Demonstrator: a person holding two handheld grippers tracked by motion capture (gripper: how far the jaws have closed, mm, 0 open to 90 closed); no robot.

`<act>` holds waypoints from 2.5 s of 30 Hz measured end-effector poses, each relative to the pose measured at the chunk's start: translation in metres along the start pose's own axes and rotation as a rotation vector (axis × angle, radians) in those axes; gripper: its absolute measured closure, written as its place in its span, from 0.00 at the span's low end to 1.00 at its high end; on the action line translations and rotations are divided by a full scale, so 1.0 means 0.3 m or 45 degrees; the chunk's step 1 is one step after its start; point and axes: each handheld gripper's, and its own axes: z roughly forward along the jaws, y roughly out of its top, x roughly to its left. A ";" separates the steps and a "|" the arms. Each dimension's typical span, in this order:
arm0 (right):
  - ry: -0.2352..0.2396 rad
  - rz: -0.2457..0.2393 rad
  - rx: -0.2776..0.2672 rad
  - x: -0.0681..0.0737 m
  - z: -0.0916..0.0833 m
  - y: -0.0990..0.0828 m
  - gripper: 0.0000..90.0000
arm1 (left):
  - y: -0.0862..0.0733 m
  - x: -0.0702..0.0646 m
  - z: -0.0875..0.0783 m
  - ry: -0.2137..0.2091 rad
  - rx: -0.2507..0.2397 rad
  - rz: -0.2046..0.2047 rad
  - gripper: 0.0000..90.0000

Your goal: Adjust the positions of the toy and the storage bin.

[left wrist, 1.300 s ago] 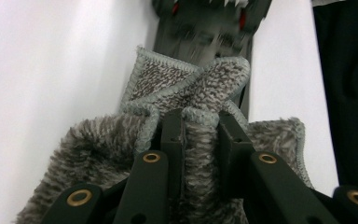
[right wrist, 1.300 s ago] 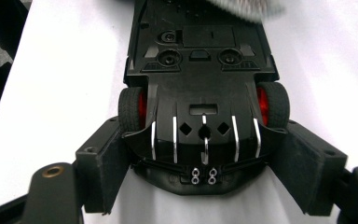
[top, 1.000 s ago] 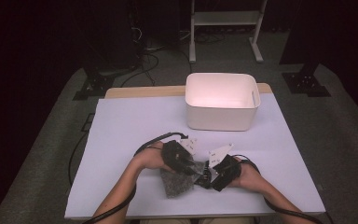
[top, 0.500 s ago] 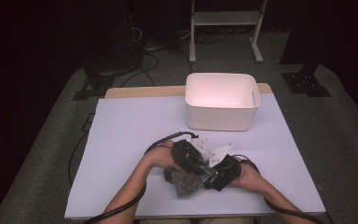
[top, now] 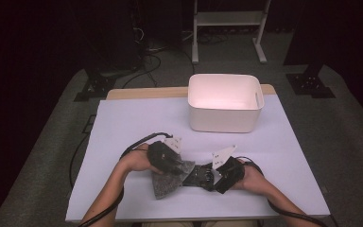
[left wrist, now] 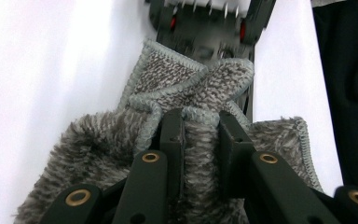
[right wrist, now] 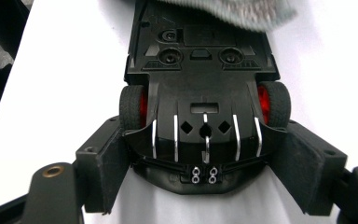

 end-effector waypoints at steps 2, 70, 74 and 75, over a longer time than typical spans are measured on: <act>0.000 0.000 0.001 0.000 0.000 0.000 0.26 | -0.026 0.002 -0.016 0.010 -0.001 -0.023 0.83; -0.015 -0.020 0.028 0.006 0.002 0.006 0.26 | 0.174 -0.028 0.105 -0.116 -0.040 0.182 0.82; -0.016 -0.016 0.020 0.007 0.003 0.004 0.26 | 0.224 -0.028 0.154 -0.149 -0.025 0.203 0.82; -0.007 0.002 0.016 0.011 0.003 0.005 0.26 | 0.229 -0.030 0.158 -0.152 -0.019 0.204 0.82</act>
